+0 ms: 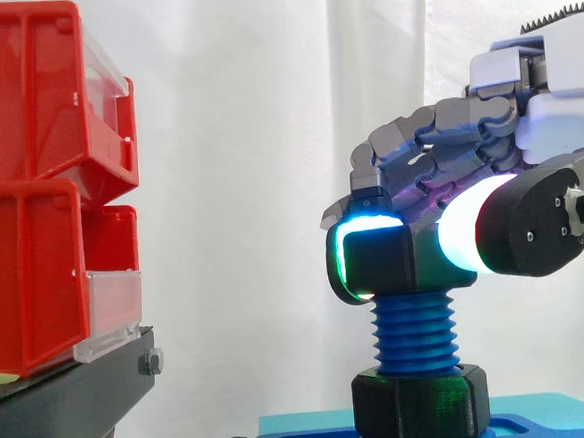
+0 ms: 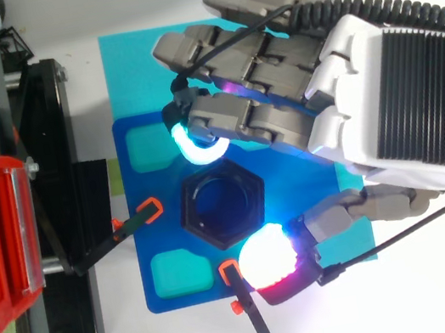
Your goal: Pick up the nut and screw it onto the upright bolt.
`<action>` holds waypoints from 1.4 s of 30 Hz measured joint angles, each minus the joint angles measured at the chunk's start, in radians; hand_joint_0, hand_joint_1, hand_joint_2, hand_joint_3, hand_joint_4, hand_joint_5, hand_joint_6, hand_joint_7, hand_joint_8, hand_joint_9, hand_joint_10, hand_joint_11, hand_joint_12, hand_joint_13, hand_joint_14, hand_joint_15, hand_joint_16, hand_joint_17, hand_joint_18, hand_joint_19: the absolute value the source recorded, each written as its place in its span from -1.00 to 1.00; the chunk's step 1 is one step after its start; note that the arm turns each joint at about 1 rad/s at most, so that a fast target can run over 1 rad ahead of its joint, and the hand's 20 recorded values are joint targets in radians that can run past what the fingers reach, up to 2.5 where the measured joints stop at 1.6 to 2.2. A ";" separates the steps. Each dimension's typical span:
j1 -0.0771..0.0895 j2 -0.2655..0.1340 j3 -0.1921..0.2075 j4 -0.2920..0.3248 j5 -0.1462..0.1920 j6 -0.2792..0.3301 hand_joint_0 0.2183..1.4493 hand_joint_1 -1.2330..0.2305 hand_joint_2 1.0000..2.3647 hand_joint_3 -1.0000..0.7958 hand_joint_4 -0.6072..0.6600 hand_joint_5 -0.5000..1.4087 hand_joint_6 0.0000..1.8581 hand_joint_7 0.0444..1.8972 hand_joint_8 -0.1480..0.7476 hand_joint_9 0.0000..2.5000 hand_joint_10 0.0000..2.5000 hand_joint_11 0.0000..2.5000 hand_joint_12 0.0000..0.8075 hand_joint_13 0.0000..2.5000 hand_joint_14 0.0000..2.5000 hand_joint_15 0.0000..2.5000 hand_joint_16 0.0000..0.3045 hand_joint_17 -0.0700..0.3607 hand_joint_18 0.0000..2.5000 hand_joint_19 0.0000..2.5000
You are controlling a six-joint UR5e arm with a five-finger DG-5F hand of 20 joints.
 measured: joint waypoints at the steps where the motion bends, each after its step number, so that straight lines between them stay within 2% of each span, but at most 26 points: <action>1: -0.001 0.000 0.000 0.000 -0.002 0.000 -0.59 -0.06 -1.00 -0.44 0.51 -0.64 -0.46 0.29 0.05 -0.68 -1.00 -1.00 -0.01 -0.61 -1.00 -1.00 -0.66 -0.13 -0.65 -1.00; 42: -0.003 0.000 -0.011 0.010 -0.018 -0.015 -0.59 -0.07 -1.00 -0.44 0.50 -0.64 -0.46 0.29 0.05 -0.68 -1.00 -1.00 -0.02 -0.60 -1.00 -1.00 -0.66 -0.13 -0.65 -1.00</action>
